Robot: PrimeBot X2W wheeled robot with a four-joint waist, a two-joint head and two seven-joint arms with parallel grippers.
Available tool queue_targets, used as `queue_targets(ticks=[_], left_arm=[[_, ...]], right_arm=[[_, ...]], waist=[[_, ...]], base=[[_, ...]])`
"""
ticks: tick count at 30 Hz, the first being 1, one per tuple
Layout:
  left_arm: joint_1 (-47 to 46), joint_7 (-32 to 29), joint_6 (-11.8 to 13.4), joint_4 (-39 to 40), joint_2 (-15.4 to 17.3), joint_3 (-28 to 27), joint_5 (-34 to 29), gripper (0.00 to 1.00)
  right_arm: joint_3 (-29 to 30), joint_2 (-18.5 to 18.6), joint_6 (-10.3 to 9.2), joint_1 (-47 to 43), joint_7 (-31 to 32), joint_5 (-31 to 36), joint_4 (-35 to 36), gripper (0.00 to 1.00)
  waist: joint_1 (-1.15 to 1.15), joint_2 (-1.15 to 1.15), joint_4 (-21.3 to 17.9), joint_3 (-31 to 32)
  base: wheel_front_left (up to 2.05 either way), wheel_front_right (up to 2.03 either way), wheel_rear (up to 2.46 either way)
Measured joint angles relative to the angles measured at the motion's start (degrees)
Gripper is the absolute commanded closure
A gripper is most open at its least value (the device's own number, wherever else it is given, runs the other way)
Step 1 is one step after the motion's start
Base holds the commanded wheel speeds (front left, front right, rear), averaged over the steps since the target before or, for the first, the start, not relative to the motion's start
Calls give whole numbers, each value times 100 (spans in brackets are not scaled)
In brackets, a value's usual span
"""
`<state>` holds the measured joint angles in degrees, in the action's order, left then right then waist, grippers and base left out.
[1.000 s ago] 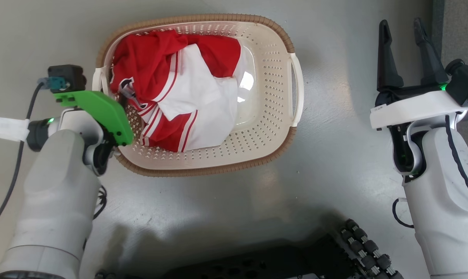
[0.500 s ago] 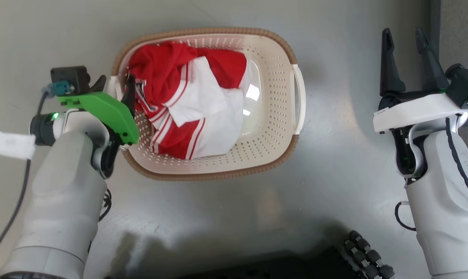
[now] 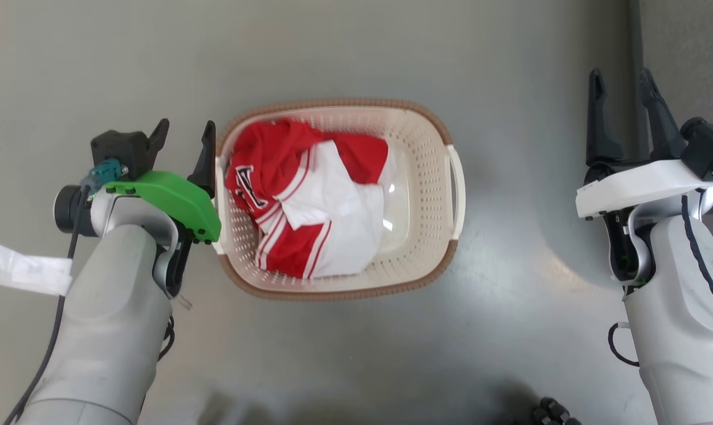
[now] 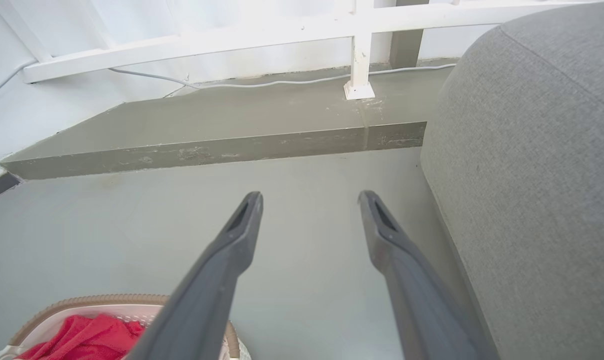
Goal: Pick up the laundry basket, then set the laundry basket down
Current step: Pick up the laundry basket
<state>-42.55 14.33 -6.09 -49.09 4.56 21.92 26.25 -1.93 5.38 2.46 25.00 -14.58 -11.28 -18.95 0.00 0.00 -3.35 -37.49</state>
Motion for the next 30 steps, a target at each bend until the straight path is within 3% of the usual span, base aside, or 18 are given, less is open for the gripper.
queue_targets(ticks=[10,30], left_arm=[[334,13,85,561,32,-58,-209,0],[1495,10,360,2420,253,-364,-643,0]], right_arm=[[120,-13,4,-246,0,75,49,0],[151,-42,3,-878,0,207,324,0]], waist=[[0,0,58,810],[0,0,46,2276]], base=[[0,0,0],[0,0,0]])
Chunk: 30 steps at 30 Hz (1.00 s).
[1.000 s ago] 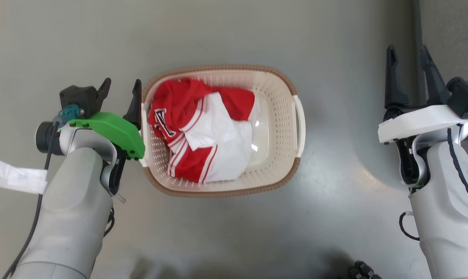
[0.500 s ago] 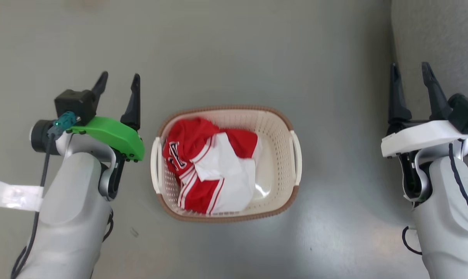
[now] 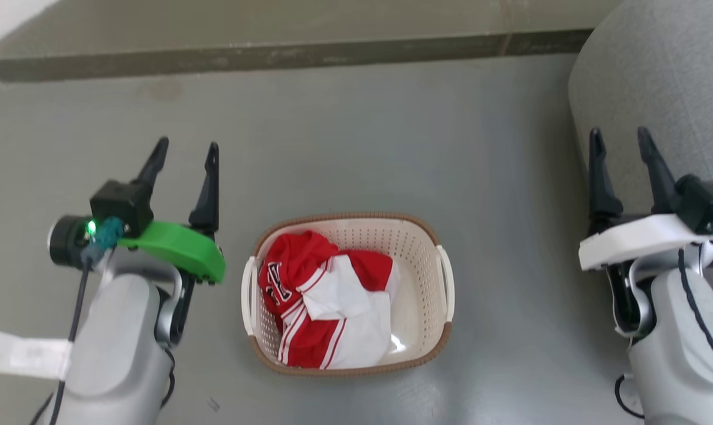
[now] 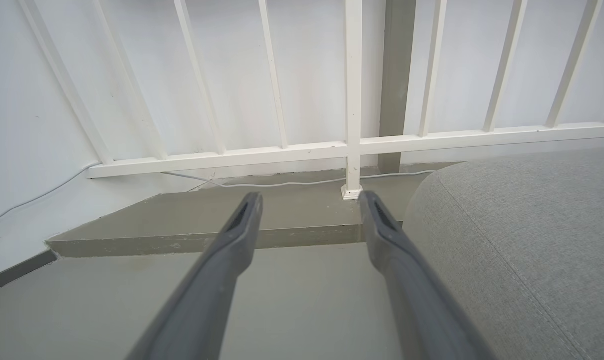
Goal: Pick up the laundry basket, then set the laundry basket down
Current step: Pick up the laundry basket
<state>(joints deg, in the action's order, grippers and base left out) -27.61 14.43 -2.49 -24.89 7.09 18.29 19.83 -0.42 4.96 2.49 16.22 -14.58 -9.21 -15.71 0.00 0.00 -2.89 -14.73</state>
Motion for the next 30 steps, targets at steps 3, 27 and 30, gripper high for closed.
queue_targets(ticks=[3,27,30], left_arm=[[307,0,52,236,12,2,-26,0],[1874,0,455,1068,87,-155,-36,0],[1995,0,504,1147,97,-169,-31,0]], right_arm=[[-20,-22,-7,-208,0,35,44,0],[-178,-129,-136,-1194,0,180,263,0],[-225,-135,-136,-1263,0,181,282,0]], waist=[[0,0,-21,198],[0,0,-129,937],[0,0,-131,990]], base=[[0,0,0],[0,0,0],[0,0,0]])
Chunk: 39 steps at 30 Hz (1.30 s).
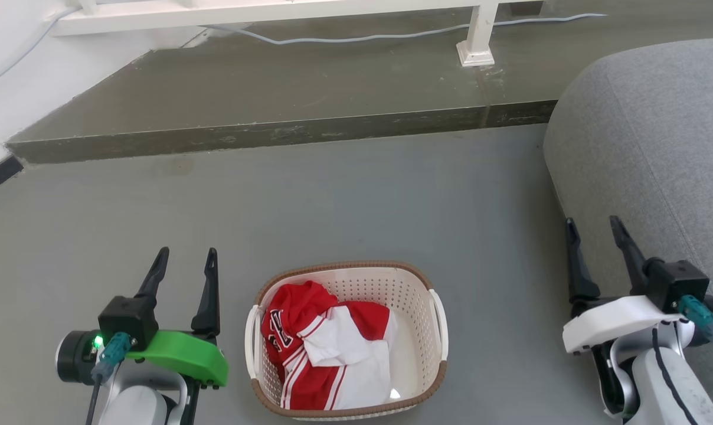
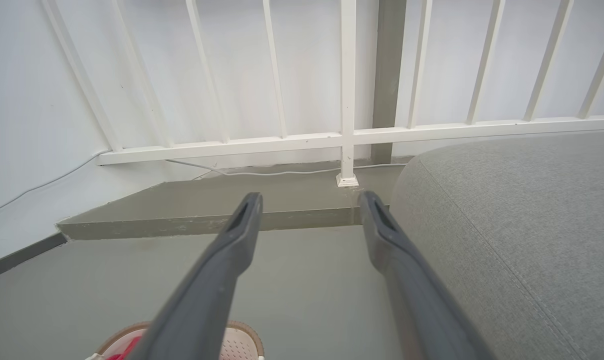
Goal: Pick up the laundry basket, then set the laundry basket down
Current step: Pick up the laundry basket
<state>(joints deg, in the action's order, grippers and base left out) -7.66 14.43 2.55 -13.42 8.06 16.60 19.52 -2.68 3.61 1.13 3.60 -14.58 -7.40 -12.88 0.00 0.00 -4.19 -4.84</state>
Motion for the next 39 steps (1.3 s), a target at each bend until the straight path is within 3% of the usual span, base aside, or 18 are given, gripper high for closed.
queue_targets(ticks=[39], left_arm=[[487,-305,227,723,10,-42,29,0]], right_arm=[[-386,-20,10,-271,77,81,114,0]], waist=[[0,0,40,30]], base=[[0,0,0]])
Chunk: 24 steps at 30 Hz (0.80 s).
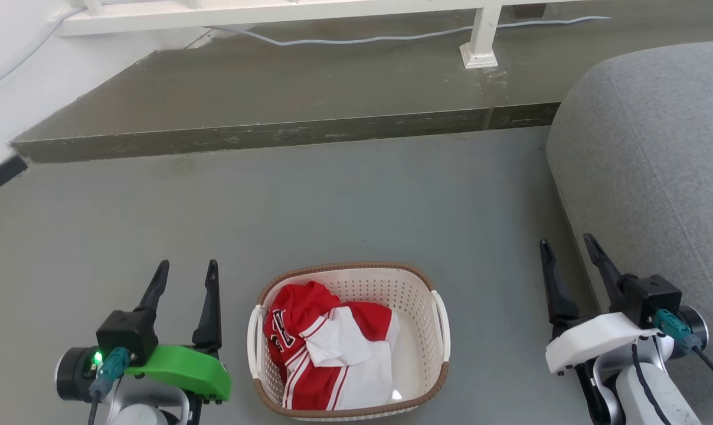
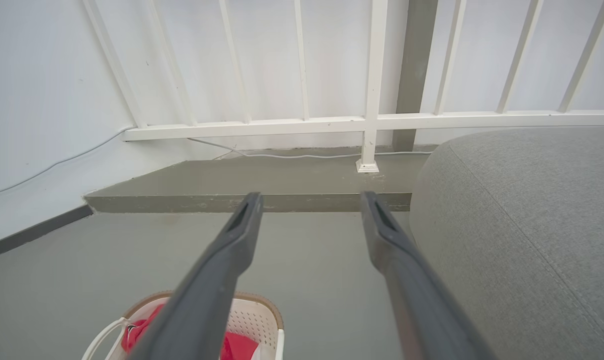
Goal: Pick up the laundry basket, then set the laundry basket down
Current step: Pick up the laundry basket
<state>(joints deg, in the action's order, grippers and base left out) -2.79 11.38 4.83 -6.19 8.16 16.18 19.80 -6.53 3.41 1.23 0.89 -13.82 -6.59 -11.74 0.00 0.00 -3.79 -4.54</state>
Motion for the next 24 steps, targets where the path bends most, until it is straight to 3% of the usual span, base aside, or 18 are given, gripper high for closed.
queue_targets(ticks=[12,24], left_arm=[[124,-193,23,134,0,-13,15,0],[-153,-448,21,164,-15,49,103,0]], right_arm=[[-93,-9,59,-2,157,-63,16,0],[-158,-14,127,283,376,-114,-22,0]], waist=[[0,0,7,-161],[0,0,-3,-878]], base=[[0,0,0],[0,0,0]])
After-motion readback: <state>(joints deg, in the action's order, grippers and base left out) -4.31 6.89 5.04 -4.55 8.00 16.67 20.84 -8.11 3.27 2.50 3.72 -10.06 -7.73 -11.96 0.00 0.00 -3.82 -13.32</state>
